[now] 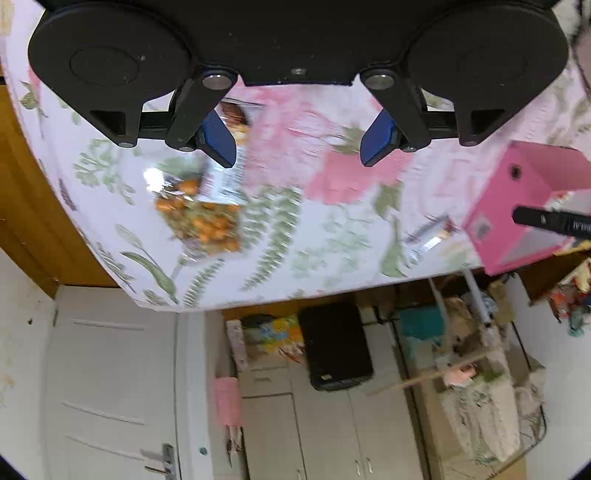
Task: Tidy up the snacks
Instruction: 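Grasp a white bar with the right gripper while the left gripper grasps another white bar, then carry both white bars into the pink box and open both grippers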
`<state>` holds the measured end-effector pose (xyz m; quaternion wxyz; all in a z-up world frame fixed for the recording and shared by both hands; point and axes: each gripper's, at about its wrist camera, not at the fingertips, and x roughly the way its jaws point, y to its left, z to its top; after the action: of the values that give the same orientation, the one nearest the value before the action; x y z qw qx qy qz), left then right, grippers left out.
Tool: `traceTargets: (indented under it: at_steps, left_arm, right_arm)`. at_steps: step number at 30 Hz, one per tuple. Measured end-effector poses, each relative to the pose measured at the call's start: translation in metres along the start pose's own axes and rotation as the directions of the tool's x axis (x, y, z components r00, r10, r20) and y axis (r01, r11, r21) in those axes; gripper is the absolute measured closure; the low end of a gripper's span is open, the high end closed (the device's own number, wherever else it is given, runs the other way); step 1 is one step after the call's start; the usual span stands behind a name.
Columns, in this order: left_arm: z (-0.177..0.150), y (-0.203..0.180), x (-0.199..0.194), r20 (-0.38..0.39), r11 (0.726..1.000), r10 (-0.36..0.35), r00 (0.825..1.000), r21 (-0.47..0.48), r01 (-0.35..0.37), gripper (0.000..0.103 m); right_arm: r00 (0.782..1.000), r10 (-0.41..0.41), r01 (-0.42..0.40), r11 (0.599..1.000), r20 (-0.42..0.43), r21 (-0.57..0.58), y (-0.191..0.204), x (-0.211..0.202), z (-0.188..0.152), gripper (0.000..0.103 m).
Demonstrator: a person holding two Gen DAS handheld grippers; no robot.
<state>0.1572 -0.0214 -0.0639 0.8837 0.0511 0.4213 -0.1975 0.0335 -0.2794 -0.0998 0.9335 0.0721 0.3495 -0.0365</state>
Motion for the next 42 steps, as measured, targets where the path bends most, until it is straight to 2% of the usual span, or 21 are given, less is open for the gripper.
traceTargets:
  at_steps: [2,8,10,11,12,14,19,21,22,23,26,29,31,33,35,36,42]
  left_arm:
    - [0.011,0.003,0.02,-0.009,0.999,0.02,1.0,0.043,-0.019,0.044]
    - [0.052,0.016,0.087,-0.037,0.987,0.084,0.996,0.142,-0.078,0.042]
    - [0.061,0.021,0.105,-0.014,0.988,0.104,0.994,0.117,-0.102,0.042]
    - [0.065,0.022,0.112,-0.016,0.991,0.091,0.996,0.1,-0.089,0.042]
    - [0.068,0.023,0.12,-0.032,0.992,0.082,0.996,0.096,-0.078,0.042]
    - [0.076,0.021,0.136,-0.068,0.986,0.115,0.991,0.128,-0.105,0.042]
    - [0.08,0.015,0.166,-0.088,0.955,0.199,0.976,0.243,-0.173,0.042]
    - [0.077,0.014,0.178,-0.097,0.929,0.25,0.964,0.306,-0.21,0.042]
    - [0.073,0.012,0.184,-0.086,0.905,0.29,0.953,0.35,-0.243,0.042]
    - [0.072,0.011,0.189,-0.091,0.89,0.306,0.948,0.382,-0.251,0.042]
    - [0.071,0.006,0.199,-0.114,0.879,0.312,0.943,0.412,-0.24,0.042]
    - [0.069,-0.003,0.208,-0.082,0.834,0.342,0.936,0.485,-0.262,0.043]
    - [0.068,-0.003,0.211,-0.075,0.819,0.352,0.933,0.508,-0.268,0.054]
    - [0.068,-0.001,0.213,-0.099,0.825,0.35,0.932,0.503,-0.256,0.072]
    - [0.069,0.0,0.212,-0.111,0.834,0.351,0.93,0.489,-0.257,0.076]
    - [0.069,0.0,0.209,-0.11,0.839,0.348,0.931,0.48,-0.257,0.078]
    - [0.067,0.008,0.174,-0.158,0.911,0.254,0.954,0.37,-0.181,0.078]
  right_arm:
    - [1.0,-0.003,0.002,1.0,-0.01,-0.009,-0.012,0.009,-0.004,0.034]
    - [0.999,-0.015,0.014,1.0,-0.032,-0.019,-0.032,0.033,-0.008,0.034]
    - [0.999,-0.014,0.014,1.0,-0.036,-0.01,-0.037,0.04,-0.01,0.034]
    - [0.999,-0.014,0.014,1.0,-0.042,-0.003,-0.04,0.045,-0.01,0.034]
    - [0.999,-0.014,0.014,1.0,-0.049,0.003,-0.042,0.048,-0.011,0.034]
    - [0.998,-0.019,0.019,1.0,-0.06,0.007,-0.044,0.056,-0.012,0.034]
    - [0.992,-0.043,0.052,0.996,-0.116,0.076,-0.053,0.075,-0.015,0.037]
    - [0.99,-0.053,0.065,0.994,-0.128,0.092,-0.056,0.078,-0.017,0.057]
    - [0.99,-0.049,0.063,0.993,-0.134,0.101,-0.057,0.079,-0.018,0.059]
    - [0.991,-0.035,0.051,0.992,-0.131,0.117,-0.058,0.079,-0.019,0.068]
    - [0.992,-0.024,0.039,0.992,-0.126,0.123,-0.055,0.075,-0.019,0.07]
    - [0.993,-0.001,0.017,0.991,-0.121,0.133,-0.051,0.069,-0.018,0.07]
    - [0.993,0.023,-0.005,0.989,-0.118,0.147,-0.049,0.064,-0.017,0.071]
    - [0.993,0.028,-0.012,0.99,-0.115,0.142,-0.046,0.059,-0.016,0.071]
    - [0.993,0.032,-0.017,0.991,-0.116,0.134,-0.042,0.056,-0.014,0.071]
    - [0.992,0.037,-0.021,0.991,-0.117,0.131,-0.041,0.055,-0.013,0.071]
    - [0.99,0.072,-0.057,0.991,-0.12,0.12,-0.031,0.047,-0.009,0.071]
